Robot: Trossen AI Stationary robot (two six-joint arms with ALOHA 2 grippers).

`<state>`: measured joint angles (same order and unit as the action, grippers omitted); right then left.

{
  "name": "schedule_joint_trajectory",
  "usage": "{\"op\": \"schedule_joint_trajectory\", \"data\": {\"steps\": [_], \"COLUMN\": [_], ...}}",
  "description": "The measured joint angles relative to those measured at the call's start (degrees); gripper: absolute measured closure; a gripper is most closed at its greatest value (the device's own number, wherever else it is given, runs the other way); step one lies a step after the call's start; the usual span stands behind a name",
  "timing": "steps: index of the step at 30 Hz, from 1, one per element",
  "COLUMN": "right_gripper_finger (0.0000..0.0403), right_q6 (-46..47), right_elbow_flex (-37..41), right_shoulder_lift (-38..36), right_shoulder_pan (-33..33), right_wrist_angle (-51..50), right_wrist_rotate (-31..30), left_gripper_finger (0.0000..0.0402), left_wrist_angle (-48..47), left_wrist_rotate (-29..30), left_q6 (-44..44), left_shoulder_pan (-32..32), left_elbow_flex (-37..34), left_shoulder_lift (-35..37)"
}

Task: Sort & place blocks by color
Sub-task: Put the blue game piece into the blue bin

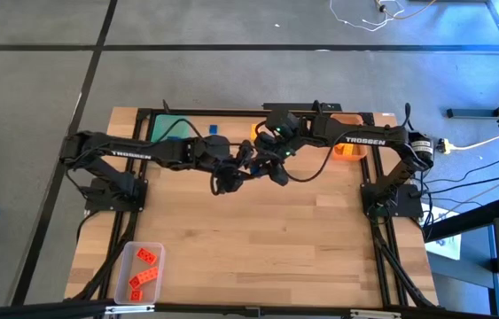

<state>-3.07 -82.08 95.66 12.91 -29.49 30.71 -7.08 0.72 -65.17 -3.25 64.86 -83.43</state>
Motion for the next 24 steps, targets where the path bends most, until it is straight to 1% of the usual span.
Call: {"op": "schedule_joint_trajectory", "data": {"steps": [3, 5, 7, 11, 16, 18, 21, 24], "right_gripper_finger": [0.0265, 0.0265, 0.0265, 0.0265, 0.0264, 0.0248, 0.0205, 0.0175], "right_q6": [0.02, 0.0, 0.0, 0.04, 0.02, 0.0, -0.35, -0.44], "right_elbow_flex": [0.0, 0.0, 0.0, 0.0, 0.0, 0.0, 0.0, 0.0], "right_shoulder_lift": [-0.01, -0.04, -0.05, -0.07, -0.07, -0.07, -0.03, -0.03], "right_shoulder_pan": [0.0, 0.0, 0.0, 0.04, 0.05, 0.11, 0.24, 1.16], "right_wrist_angle": [0.21, 0.23, 0.38, 0.28, 0.38, 0.51, 0.74, 0.63], "right_wrist_rotate": [0.57, 0.68, 0.73, 1.25, 0.54, 0.17, -1.5, -1.93], "left_gripper_finger": [0.0218, 0.0229, 0.0249, 0.0315, 0.0319, 0.0319, 0.0319, 0.0319], "left_wrist_angle": [0.11, 1.03, 0.66, 0.78, 0.19, -0.28, -1.55, -5.97], "left_wrist_rotate": [0.93, 1.39, 1.72, 2.97, 3.84, 4.36, 7.25, 8.84], "left_q6": [-0.04, -0.17, 0.22, -1.04, -1.2, -0.47, 2.44, 4.17], "left_shoulder_pan": [0.0, 0.0, 0.02, 0.06, 0.11, 0.11, 0.0, -0.5], "left_elbow_flex": [-0.13, 0.07, -0.11, -0.07, -0.07, 0.0, 0.02, 0.0], "left_shoulder_lift": [-0.48, -1.15, -1.45, -1.5, -1.5, -1.5, -1.5, -0.76]}}
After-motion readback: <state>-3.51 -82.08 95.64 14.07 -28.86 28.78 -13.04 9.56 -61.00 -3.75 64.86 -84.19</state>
